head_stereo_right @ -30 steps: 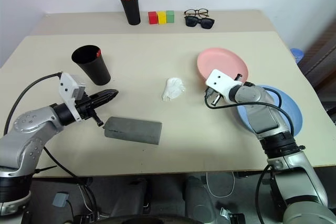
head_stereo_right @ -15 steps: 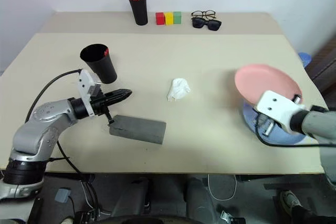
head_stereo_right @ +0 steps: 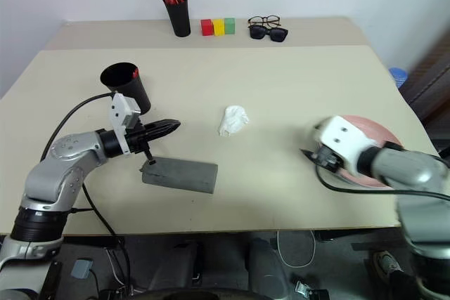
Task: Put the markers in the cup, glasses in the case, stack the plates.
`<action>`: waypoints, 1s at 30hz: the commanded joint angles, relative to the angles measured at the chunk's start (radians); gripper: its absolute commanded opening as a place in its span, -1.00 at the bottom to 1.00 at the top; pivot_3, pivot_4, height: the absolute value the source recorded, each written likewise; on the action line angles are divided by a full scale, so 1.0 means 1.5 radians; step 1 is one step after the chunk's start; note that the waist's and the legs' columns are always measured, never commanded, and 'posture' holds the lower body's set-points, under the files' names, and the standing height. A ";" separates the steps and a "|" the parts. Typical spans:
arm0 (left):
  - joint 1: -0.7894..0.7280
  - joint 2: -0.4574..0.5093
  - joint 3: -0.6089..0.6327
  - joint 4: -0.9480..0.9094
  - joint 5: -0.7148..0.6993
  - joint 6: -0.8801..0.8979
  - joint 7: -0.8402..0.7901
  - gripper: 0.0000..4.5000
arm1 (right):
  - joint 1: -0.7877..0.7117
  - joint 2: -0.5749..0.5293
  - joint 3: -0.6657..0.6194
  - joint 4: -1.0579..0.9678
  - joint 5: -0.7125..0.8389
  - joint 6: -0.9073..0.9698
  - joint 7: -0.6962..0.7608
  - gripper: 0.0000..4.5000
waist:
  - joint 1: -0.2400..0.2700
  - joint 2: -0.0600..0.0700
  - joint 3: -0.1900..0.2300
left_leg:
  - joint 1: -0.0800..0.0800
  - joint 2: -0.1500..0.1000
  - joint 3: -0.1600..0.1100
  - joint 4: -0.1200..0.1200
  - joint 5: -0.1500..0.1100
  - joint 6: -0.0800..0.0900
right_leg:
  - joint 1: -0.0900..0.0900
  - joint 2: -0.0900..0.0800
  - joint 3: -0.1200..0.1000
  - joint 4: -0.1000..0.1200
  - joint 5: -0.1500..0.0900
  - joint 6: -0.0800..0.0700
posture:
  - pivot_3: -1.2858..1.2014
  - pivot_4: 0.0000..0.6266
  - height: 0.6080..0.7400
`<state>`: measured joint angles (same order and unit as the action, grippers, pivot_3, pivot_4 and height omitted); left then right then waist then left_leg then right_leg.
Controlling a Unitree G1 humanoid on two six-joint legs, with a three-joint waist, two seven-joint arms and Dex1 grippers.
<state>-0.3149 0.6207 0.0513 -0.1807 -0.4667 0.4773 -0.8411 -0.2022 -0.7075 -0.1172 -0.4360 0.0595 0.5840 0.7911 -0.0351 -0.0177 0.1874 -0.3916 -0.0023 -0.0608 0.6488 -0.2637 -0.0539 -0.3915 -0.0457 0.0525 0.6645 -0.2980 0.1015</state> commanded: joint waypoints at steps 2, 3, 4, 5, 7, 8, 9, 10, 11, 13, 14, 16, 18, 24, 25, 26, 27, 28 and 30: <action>0.011 0.013 0.037 -0.031 -0.002 -0.006 0.016 -1.00 | -0.130 0.139 0.077 0.124 -0.001 0.069 -0.111 0.49 | 0.000 0.000 0.000 | 0.000 0.000 0.000 0.000 0.000 0.000 | 0.000 -0.001 0.000 0.000 0.000 0.000 | 0.03 -0.52 1.00; 0.015 0.015 0.043 -0.034 -0.004 -0.004 0.020 -1.00 | -0.156 0.169 0.086 0.160 -0.001 0.083 -0.131 0.49 | -0.001 0.000 0.000 | -0.001 0.000 0.000 0.000 0.000 0.000 | 0.000 -0.001 0.000 0.000 0.000 0.000 | 0.03 -0.52 1.00; 0.022 0.018 0.052 -0.040 -0.005 -0.003 0.025 -1.00 | -0.183 0.203 0.092 0.206 0.001 0.090 -0.152 0.49 | -0.002 0.000 0.000 | -0.001 0.000 0.000 0.000 0.000 0.000 | 0.000 -0.001 0.000 0.000 0.000 0.000 | 0.03 -0.52 1.00; 0.027 0.020 0.060 -0.044 -0.007 -0.001 0.029 -1.00 | -0.205 0.229 0.094 0.245 0.001 0.091 -0.169 0.49 | -0.001 0.000 0.000 | -0.001 0.000 0.000 0.000 0.000 0.000 | -0.001 -0.001 0.000 0.000 0.000 0.000 | 0.03 -0.52 1.00; 0.042 0.026 0.075 -0.056 -0.011 0.004 0.035 -1.00 | -0.240 0.265 0.097 0.311 0.007 0.086 -0.188 0.49 | 0.001 0.000 0.000 | -0.001 0.000 0.000 0.000 0.000 0.000 | -0.001 -0.001 0.000 0.000 0.000 0.000 | 0.03 -0.52 1.00; 0.045 0.027 0.078 -0.059 -0.013 0.006 0.036 -1.00 | -0.251 0.274 0.098 0.330 0.009 0.083 -0.191 0.49 | 0.001 0.000 0.000 | -0.001 0.000 0.000 -0.001 0.000 0.000 | -0.001 -0.001 0.000 0.000 0.000 0.000 | 0.03 -0.52 1.00; 0.054 0.031 0.085 -0.065 -0.014 0.008 0.038 -1.00 | -0.267 0.285 0.104 0.364 0.006 0.073 -0.196 0.49 | 0.000 0.000 0.000 | -0.001 0.000 0.000 -0.001 0.000 0.000 | -0.002 -0.002 0.000 0.000 0.000 0.000 | 0.03 -0.52 1.00; 0.063 0.034 0.091 -0.070 -0.014 0.010 0.040 -1.00 | -0.281 0.295 0.109 0.394 0.006 0.066 -0.197 0.49 | 0.000 0.000 0.000 | -0.001 0.000 0.000 -0.001 0.000 0.000 | -0.002 -0.002 0.000 0.000 0.000 0.000 | 0.03 -0.52 1.00; 0.068 0.036 0.095 -0.073 -0.014 0.011 0.041 -1.00 | -0.292 0.301 0.112 0.416 0.006 0.060 -0.197 0.49 | -0.002 0.000 0.000 | -0.001 0.000 0.000 -0.001 0.000 0.000 | -0.002 -0.002 0.000 0.000 0.000 0.000 | 0.03 -0.52 1.00; 0.077 0.038 0.101 -0.080 -0.016 0.012 0.043 -1.00 | -0.307 0.310 0.118 0.451 0.004 0.043 -0.201 0.49 | -0.004 0.000 0.000 | -0.001 0.000 0.000 -0.001 0.000 0.000 | -0.002 -0.002 0.000 0.000 0.000 0.000 | 0.03 -0.52 1.00; 0.082 0.039 0.105 -0.084 -0.017 0.014 0.045 -1.00 | -0.314 0.310 0.126 0.465 -0.001 0.034 -0.200 0.49 | -0.004 0.000 0.000 | -0.001 0.000 0.000 -0.001 0.000 0.000 | -0.002 -0.001 0.000 0.000 0.000 0.000 | 0.03 -0.52 1.00; 0.090 0.040 0.111 -0.093 -0.020 0.017 0.049 -1.00 | -0.321 0.307 0.143 0.481 -0.009 0.014 -0.193 0.27 | -0.006 0.000 0.000 | -0.001 0.000 0.000 -0.001 0.000 0.000 | -0.002 -0.001 0.000 0.000 0.000 0.000 | 0.03 -0.52 1.00; 0.095 0.041 0.115 -0.098 -0.022 0.020 0.053 -1.00 | -0.322 0.304 0.154 0.482 -0.013 -0.002 -0.184 -0.04 | -0.006 0.000 0.000 | -0.001 0.000 0.000 -0.001 0.000 0.000 | -0.002 -0.001 0.000 0.000 0.000 0.000 | 0.03 -0.52 1.00; 0.099 0.038 0.115 -0.104 -0.023 0.024 0.059 -1.00 | -0.312 0.285 0.161 0.442 -0.016 -0.017 -0.175 -0.98 | -0.006 0.000 0.000 | -0.001 0.000 0.000 -0.001 0.000 0.000 | -0.002 -0.001 0.000 0.001 0.000 0.000 | 0.03 -0.52 1.00; 0.098 0.037 0.113 -0.103 -0.023 0.024 0.060 -1.00 | -0.309 0.278 0.159 0.430 -0.020 -0.016 -0.179 -0.98 | -0.005 0.000 0.000 | -0.001 0.000 0.000 -0.001 0.000 0.000 | -0.002 -0.001 0.000 0.001 0.000 0.000 | 0.03 -0.52 1.00; 0.096 0.035 0.110 -0.103 -0.022 0.024 0.060 -1.00 | -0.306 0.266 0.155 0.410 -0.023 -0.011 -0.183 -0.98 | -0.005 0.000 0.000 | -0.001 0.000 0.000 -0.001 0.000 0.000 | -0.002 -0.001 0.000 0.001 0.000 0.000 | 0.03 -0.52 1.00; 0.094 0.034 0.106 -0.103 -0.023 0.025 0.060 -1.00 | -0.300 0.250 0.147 0.379 -0.024 -0.002 -0.183 -0.98 | -0.004 0.001 0.000 | -0.001 0.000 0.000 -0.001 0.000 0.000 | -0.002 -0.001 0.000 0.000 0.000 0.000 | 0.03 -0.52 1.00; 0.090 0.031 0.103 -0.105 -0.025 0.027 0.060 -1.00 | -0.292 0.226 0.130 0.333 -0.019 0.020 -0.180 -0.98 | -0.003 0.001 0.000 | -0.001 0.000 0.000 -0.001 0.000 0.000 | -0.002 -0.002 0.000 0.000 0.000 0.000 | 0.03 -0.52 1.00; 0.080 0.020 0.094 -0.109 -0.030 0.030 0.063 -1.00 | -0.269 0.169 0.089 0.240 -0.006 0.070 -0.171 -0.98 | 0.002 0.001 0.000 | -0.002 0.000 0.000 -0.001 0.000 0.000 | -0.002 -0.002 0.000 0.000 0.000 0.000 | 0.03 -0.52 1.00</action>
<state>-0.1769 0.6574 0.1922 -0.3037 -0.4917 0.5228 -0.7532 -0.6048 -0.4037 0.0899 0.0501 0.0373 0.6488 0.5277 -0.0326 -0.0163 0.1881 -0.3952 -0.0027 -0.0609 0.6479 -0.2638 -0.0537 -0.3956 -0.0490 0.0524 0.6648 -0.2979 0.1016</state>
